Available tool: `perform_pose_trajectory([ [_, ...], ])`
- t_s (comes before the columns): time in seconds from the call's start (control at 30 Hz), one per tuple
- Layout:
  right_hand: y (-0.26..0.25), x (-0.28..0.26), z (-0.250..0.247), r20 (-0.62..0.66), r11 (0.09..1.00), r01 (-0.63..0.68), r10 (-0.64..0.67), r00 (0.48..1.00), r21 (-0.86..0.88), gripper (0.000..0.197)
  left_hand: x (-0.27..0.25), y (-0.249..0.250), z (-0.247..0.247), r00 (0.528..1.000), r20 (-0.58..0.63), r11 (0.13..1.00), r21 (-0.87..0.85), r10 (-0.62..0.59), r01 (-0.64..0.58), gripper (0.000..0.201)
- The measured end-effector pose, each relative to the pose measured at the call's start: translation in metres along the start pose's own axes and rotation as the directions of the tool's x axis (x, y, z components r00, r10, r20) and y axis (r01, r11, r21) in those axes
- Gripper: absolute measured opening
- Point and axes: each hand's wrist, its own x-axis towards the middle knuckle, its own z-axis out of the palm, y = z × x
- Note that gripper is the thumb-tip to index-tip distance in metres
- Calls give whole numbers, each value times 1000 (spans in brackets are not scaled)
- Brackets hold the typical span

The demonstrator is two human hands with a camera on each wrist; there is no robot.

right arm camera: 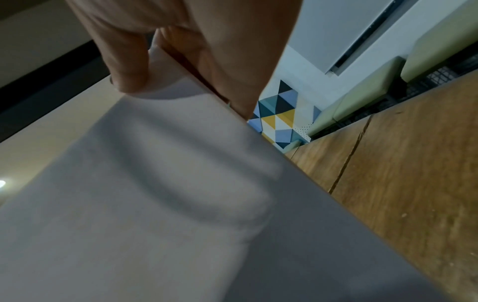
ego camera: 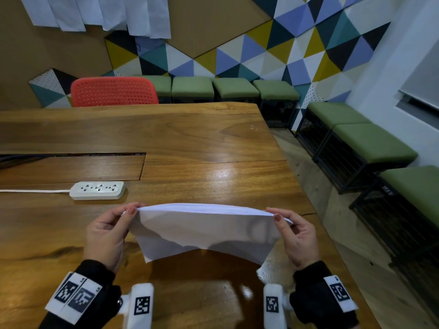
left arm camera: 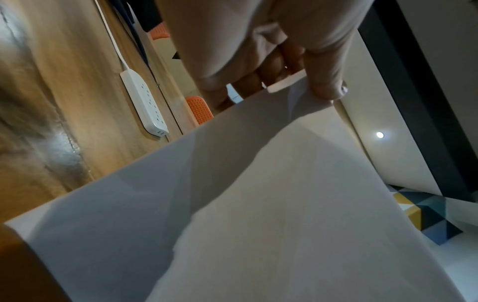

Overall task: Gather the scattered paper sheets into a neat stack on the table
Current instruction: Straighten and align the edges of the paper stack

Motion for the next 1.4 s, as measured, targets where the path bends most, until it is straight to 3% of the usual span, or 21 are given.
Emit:
perform_pose_trajectory([
  [0.1, 5, 3, -2, -29, 1000, 6, -6, 1000, 1, 34, 3, -2, -3, 1000, 12, 1000, 21, 18, -19, 59],
  [0.13, 7, 3, -4, -32, 1000, 5, -5, 999, 11, 26, 3, -4, -3, 1000, 22, 1000, 17, 19, -19, 60],
  [0.17, 3, 3, -2, -21, 1000, -5, 6, 1000, 29, 11, 3, -4, -3, 999, 31, 1000, 14, 19, -20, 60],
  [0.23, 4, 2, -2, -3, 999, -20, 20, 1000, 44, 34, 3, -4, -3, 999, 36, 1000, 13, 25, -26, 59],
  [0.27, 6, 2, -3, 0, 999, -36, 36, 999, 37, 36, 3, -3, -2, 999, 31, 999, 22, 30, -30, 57],
  [0.33, 5, 2, -4, 4, 998, -40, 39, 999, 54, 20, 3, -3, -2, 999, 13, 998, 45, 42, -43, 42],
  [0.37, 6, 2, -3, 10, 997, -44, 43, 999, 66, 23, 3, -2, -2, 998, 15, 995, 79, 59, -60, 36],
  [0.4, 5, 1, -1, 15, 997, -52, 51, 999, 61, 33, 2, -2, -3, 996, 50, 987, 135, 76, -82, 39],
  [0.47, 12, -1, 1, 13, 992, -99, 98, 995, 74, 48, 1, -7, -1, 990, 132, 965, 249, 55, -87, 64],
  [0.53, 12, -2, 6, 34, 987, -149, 147, 988, 56, 46, -3, -14, 3, 990, 129, 949, 314, -51, 8, 74],
  [0.6, 15, -1, 9, 33, 989, -148, 148, 988, 1, 34, -5, -20, 7, 989, 69, 939, 329, -134, 104, 50],
  [0.7, 15, 0, 11, 4, 991, -130, 130, 991, -26, 31, -2, -30, 4, 993, 17, 934, 342, -120, 107, 17],
  [0.83, 21, -8, 18, -29, 982, -178, 177, 984, -55, 17, -5, -35, 4, 990, -12, 928, 347, -138, 134, 18],
  [0.87, 24, -10, 18, -36, 975, -217, 216, 976, -42, 21, -6, -37, 4, 987, -29, 929, 337, -156, 156, 21],
  [0.93, 30, -12, 18, -67, 959, -276, 273, 960, -57, 55, -7, -43, 3, 980, -53, 918, 342, -194, 200, 32],
  [0.97, 31, -11, 19, -86, 957, -288, 283, 955, -47, 49, -6, -45, 1, 980, -58, 915, 353, -190, 198, 35],
  [1.03, 27, -11, 21, -92, 951, -304, 298, 950, -57, 20, -5, -45, 1, 987, -56, 914, 373, -149, 159, 34],
  [1.13, 27, -14, 22, -105, 939, -340, 333, 937, -53, 20, -5, -47, -1, 985, -66, 911, 375, -158, 172, 41],
  [1.23, 30, -17, 24, -78, 916, -399, 394, 916, -47, 27, -5, -56, -3, 963, -90, 904, 331, -255, 271, 53],
  [1.4, 29, -13, 27, -157, 910, -376, 352, 923, -171, 21, -5, -47, 0, 968, -10, 887, 397, -253, 236, 14],
])
